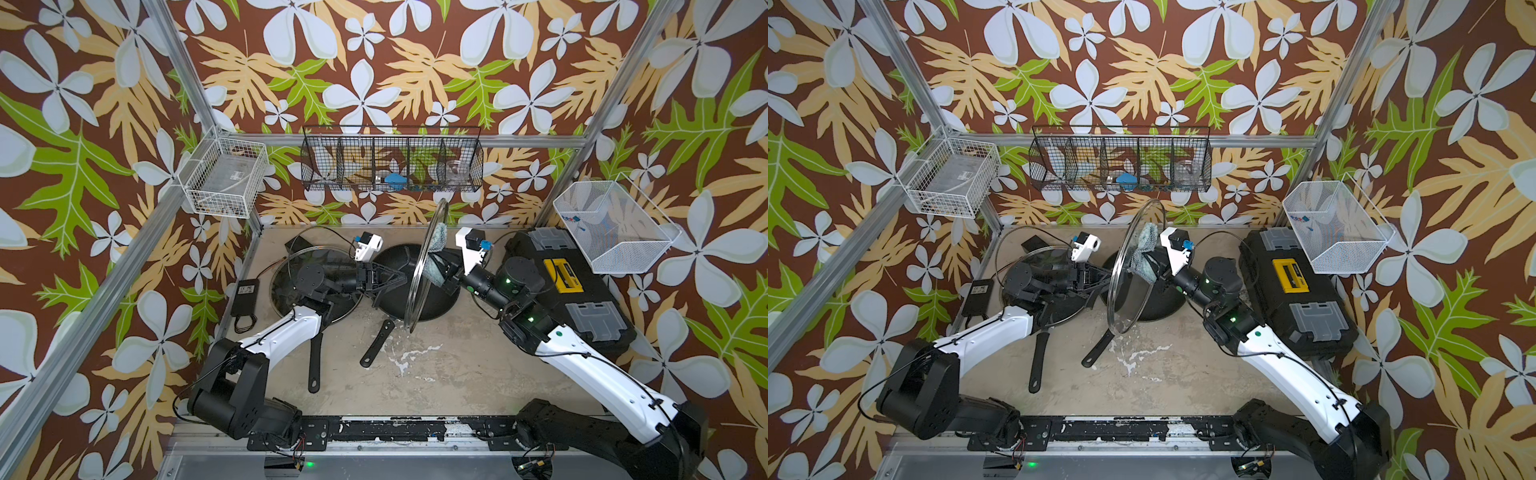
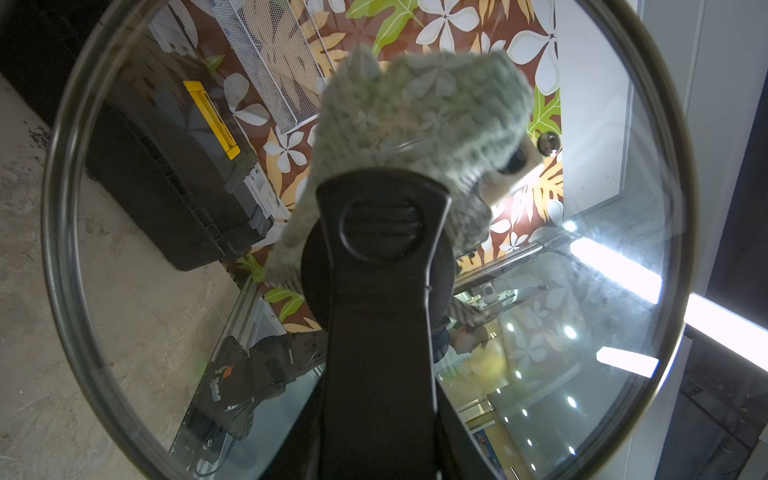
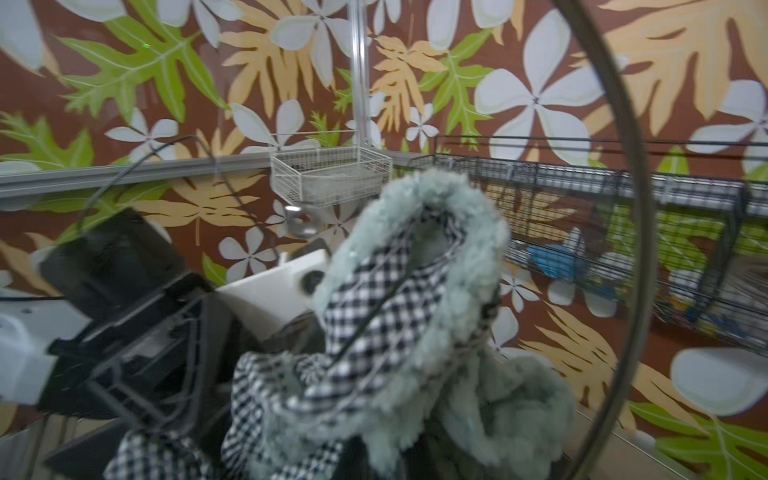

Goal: Wipe the pot lid with a cloth
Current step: Wipe the pot lid.

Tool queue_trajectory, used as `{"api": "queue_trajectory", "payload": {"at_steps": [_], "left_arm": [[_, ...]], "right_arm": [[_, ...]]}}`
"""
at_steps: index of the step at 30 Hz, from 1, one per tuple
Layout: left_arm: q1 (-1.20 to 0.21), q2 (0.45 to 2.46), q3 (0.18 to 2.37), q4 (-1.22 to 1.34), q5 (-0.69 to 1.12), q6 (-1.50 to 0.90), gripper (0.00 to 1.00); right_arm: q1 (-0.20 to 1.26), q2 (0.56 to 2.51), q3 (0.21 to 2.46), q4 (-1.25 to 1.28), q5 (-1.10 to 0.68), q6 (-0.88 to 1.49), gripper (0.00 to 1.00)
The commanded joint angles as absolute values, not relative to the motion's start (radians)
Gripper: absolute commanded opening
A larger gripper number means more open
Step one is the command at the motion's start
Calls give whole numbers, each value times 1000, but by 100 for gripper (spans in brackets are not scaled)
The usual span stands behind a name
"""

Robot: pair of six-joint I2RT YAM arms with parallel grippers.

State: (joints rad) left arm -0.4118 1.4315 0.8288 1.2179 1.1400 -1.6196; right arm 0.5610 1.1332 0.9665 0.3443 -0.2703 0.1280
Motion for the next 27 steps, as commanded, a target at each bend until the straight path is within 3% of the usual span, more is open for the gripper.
{"api": "queue_trajectory", "payload": {"at_steps": [1,8,13,27], "left_arm": [[-414,1419,836,1357,1115,-1610,0],[-423,1417,836,1376,1124,-1623,0],[-423,1416,840,1376,1119,-1625,0],[-422,1445,864,1399,1086,-1637,0]], "right_arm": [[516,1171,998,430,-184,171,0],[396,1286,1096,416,-248,190,0],[398,1228,1046,413,-387,177,0],[714,975,897,287,-459,89,0]]}}
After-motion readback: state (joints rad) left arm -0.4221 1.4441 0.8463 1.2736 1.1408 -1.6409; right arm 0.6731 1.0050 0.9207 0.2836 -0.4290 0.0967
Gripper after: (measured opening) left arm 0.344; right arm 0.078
